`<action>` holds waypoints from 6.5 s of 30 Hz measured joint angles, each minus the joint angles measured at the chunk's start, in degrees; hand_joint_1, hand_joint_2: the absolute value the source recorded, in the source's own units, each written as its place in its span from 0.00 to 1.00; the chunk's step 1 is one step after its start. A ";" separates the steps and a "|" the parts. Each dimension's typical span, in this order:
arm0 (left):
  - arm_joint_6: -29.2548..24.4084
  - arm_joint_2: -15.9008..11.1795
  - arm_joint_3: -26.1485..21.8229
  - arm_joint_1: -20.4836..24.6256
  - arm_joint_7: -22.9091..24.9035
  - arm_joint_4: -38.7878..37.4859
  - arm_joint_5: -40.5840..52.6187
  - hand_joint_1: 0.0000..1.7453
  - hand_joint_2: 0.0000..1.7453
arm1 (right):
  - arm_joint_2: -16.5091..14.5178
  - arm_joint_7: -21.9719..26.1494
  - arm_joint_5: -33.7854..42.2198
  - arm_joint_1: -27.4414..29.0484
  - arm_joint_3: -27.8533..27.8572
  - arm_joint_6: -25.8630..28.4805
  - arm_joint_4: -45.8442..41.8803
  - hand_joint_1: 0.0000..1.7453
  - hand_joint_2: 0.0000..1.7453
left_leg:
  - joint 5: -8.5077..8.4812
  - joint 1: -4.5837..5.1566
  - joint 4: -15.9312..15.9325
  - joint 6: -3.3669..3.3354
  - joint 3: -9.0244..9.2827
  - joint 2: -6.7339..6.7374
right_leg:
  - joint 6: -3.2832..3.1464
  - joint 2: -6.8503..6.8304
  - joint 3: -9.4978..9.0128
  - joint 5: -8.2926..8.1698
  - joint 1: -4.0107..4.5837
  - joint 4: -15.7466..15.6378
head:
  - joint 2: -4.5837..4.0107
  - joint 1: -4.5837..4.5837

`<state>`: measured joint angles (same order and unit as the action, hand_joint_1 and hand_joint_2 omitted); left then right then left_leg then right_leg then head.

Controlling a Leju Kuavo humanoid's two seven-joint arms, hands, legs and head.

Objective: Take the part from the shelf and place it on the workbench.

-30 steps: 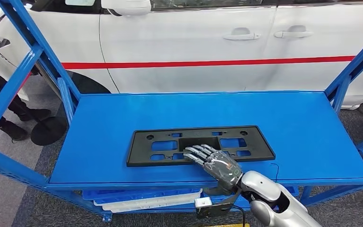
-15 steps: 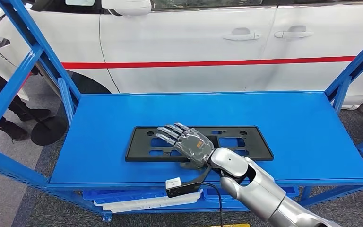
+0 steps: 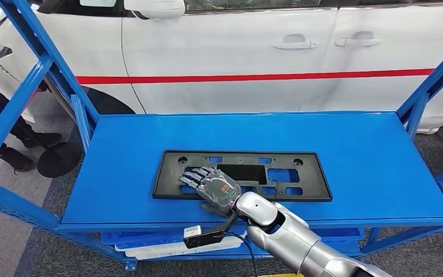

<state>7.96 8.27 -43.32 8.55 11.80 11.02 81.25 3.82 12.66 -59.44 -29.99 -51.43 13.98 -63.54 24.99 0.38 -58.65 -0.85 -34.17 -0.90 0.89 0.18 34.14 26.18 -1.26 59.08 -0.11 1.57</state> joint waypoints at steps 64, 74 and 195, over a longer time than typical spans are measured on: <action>-2.15 -0.97 -7.97 -0.49 -17.09 0.00 -9.72 0.00 1.00 | -1.15 -3.46 -16.66 12.62 8.26 17.13 -11.86 1.00 1.00 | 0.11 0.00 0.00 -0.04 0.18 0.01 | 0.04 0.04 -0.23 0.03 0.00 -0.16 | 0.00 0.00; -2.17 -0.89 -9.22 -0.49 -17.77 0.00 -10.94 0.00 1.00 | -0.87 -5.20 -20.80 13.47 8.75 22.31 -12.47 1.00 1.00 | 0.11 0.00 0.00 -0.04 0.18 0.01 | 0.04 0.03 -0.23 0.03 0.00 -0.17 | 0.00 0.00; -0.27 -0.49 -9.41 -0.47 -20.23 0.00 -6.96 0.00 1.00 | 20.61 -11.43 -29.10 3.78 12.36 3.93 -23.84 1.00 1.00 | -0.95 -0.03 -0.15 -0.61 -0.99 0.55 | 0.16 -0.56 -1.90 1.02 0.81 -0.58 | 0.00 -0.01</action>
<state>7.69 7.78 -52.73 8.08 -8.44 11.02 74.29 24.44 1.22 -88.54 -26.22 -39.07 17.91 -87.38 24.04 0.35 -58.80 -1.46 -35.16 -0.35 1.05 -0.38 32.24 27.20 -0.45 58.50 -0.11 1.57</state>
